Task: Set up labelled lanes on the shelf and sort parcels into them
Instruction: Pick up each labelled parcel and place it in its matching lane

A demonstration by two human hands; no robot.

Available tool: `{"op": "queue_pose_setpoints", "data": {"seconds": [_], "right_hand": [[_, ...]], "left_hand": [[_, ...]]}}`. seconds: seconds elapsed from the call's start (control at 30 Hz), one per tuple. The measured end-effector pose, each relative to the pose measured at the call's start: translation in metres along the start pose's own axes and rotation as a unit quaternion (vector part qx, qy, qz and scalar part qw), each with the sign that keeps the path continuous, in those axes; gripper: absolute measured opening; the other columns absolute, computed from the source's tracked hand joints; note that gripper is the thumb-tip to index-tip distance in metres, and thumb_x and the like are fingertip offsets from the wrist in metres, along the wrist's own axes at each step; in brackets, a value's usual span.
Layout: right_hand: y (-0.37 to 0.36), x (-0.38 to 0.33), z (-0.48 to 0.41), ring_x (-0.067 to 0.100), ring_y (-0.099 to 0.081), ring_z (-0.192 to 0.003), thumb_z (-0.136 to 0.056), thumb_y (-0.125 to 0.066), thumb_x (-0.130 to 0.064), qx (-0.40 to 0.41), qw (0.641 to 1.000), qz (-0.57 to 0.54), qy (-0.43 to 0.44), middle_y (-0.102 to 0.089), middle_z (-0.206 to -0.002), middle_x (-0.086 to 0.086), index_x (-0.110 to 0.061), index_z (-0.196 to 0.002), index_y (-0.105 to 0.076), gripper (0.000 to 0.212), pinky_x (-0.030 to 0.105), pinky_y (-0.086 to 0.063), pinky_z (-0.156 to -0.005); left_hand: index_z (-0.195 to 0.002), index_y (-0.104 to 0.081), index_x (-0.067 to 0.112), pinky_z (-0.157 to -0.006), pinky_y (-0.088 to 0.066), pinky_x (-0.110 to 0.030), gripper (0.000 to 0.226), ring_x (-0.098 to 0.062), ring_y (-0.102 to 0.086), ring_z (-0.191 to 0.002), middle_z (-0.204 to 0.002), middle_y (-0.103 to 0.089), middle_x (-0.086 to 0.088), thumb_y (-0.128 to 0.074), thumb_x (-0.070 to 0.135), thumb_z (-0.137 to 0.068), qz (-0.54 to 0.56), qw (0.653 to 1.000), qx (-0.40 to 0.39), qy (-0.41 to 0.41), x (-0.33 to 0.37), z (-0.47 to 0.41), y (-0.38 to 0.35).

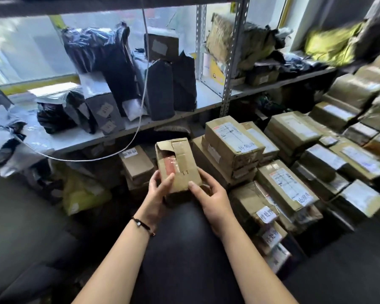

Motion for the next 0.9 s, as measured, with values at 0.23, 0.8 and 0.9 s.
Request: {"op": "queue_pose_setpoints", "data": {"seconds": [0.23,0.8,0.9], "right_hand": [[0.02,0.013,0.039,0.009,-0.068,-0.099,-0.097,-0.055,-0.051,0.014,0.989,-0.052,-0.138,-0.073,-0.112,-0.009,-0.029,-0.126,-0.063,0.037,0.033,-0.05,-0.084],[0.156,-0.021,0.126,0.024,-0.074,-0.102,-0.097,-0.064,-0.023,0.111,0.982,-0.152,-0.029,-0.076,-0.114,0.009,-0.017,-0.133,-0.06,0.037,0.037,-0.062,-0.081],[0.177,-0.022,0.125,0.028,-0.07,-0.112,-0.093,-0.067,-0.027,0.088,0.984,-0.148,-0.037,-0.072,-0.124,0.011,-0.021,-0.142,-0.053,0.052,0.049,-0.054,-0.099]], "left_hand": [[-0.133,-0.063,0.009,-0.094,-0.052,-0.046,0.071,-0.033,-0.063,-0.117,-0.133,-0.062,-0.019,-0.058,0.054,-0.078,0.102,0.988,-0.096,0.071,-0.017,0.055,-0.02],[-0.12,-0.063,0.023,-0.081,-0.056,-0.029,0.035,-0.013,-0.072,-0.094,-0.108,-0.076,0.002,-0.058,0.04,-0.09,-0.185,0.965,-0.169,0.08,-0.095,0.064,-0.136],[-0.127,-0.06,0.022,-0.083,-0.057,-0.034,0.047,-0.017,-0.072,-0.1,-0.116,-0.074,-0.002,-0.07,0.04,-0.084,-0.159,0.971,-0.166,0.072,-0.099,0.063,-0.149]]}}
Point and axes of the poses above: each hand's wrist, its own z-axis away from the middle knuckle, its own y-axis out of the back of the hand, x = y × z, the point moved 7 cm from there along -z, towards the middle knuckle
